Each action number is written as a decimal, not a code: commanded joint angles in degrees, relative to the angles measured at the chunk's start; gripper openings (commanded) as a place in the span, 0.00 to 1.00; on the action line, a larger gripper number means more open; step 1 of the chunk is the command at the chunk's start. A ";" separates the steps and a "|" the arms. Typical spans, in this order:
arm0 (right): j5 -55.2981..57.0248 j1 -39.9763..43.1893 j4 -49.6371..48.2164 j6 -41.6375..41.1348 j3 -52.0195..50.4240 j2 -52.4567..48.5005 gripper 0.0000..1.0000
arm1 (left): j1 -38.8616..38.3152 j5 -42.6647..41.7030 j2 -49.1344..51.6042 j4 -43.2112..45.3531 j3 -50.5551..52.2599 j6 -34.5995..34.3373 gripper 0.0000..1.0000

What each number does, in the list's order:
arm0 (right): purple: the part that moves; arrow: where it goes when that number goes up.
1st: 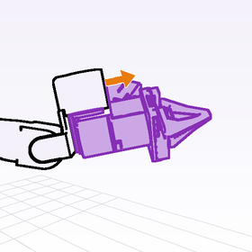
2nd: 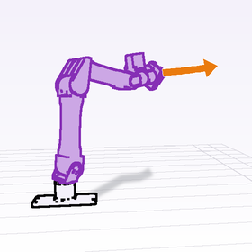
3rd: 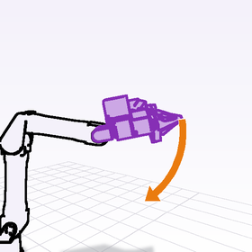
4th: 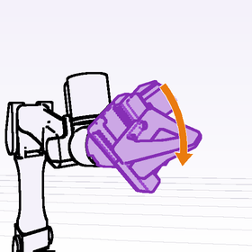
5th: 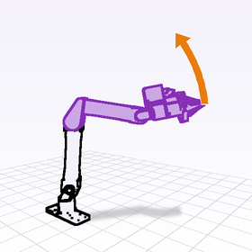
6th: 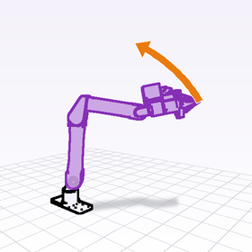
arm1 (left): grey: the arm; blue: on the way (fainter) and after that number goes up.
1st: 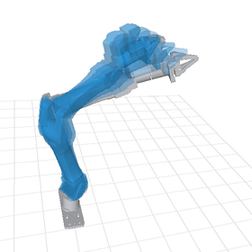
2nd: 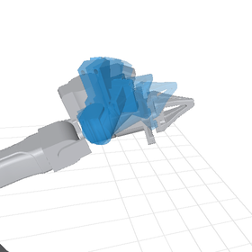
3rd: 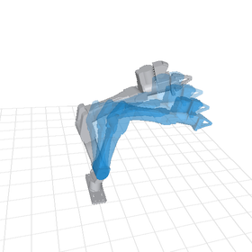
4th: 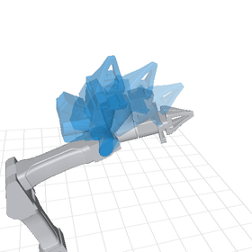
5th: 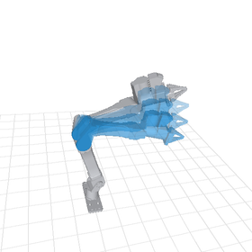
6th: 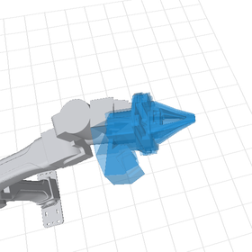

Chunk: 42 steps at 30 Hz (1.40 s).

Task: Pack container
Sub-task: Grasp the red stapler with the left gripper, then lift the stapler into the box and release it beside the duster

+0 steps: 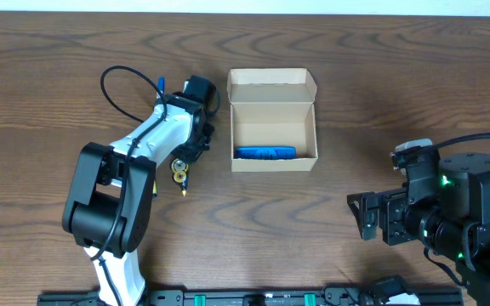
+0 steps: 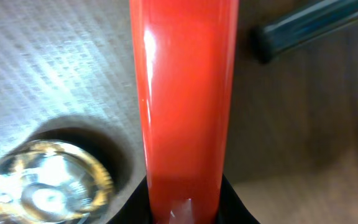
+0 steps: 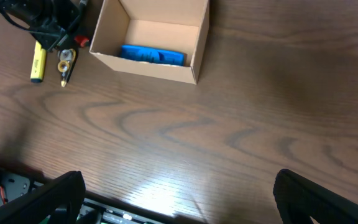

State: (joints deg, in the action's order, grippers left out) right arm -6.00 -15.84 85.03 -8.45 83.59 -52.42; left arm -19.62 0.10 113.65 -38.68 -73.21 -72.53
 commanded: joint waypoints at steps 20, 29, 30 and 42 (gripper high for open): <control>-0.24 -0.37 0.07 0.81 -0.02 0.02 0.99 | -0.35 -6.36 -29.38 -14.05 -1.27 42.36 0.06; -0.24 -0.37 0.07 0.81 -0.02 0.02 0.99 | -6.54 -11.74 -33.40 -8.76 -1.27 86.12 0.06; -0.24 -0.37 0.07 0.81 -0.02 0.02 0.99 | -7.45 -12.00 -33.29 -8.20 -1.27 90.49 0.06; -0.24 -0.37 0.07 0.81 -0.02 0.02 0.99 | -13.18 -11.93 -28.94 4.07 -1.27 126.07 0.06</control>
State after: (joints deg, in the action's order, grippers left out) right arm -6.00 -15.84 85.03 -8.43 83.59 -52.42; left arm -32.91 -11.66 82.37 -35.53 -73.28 42.81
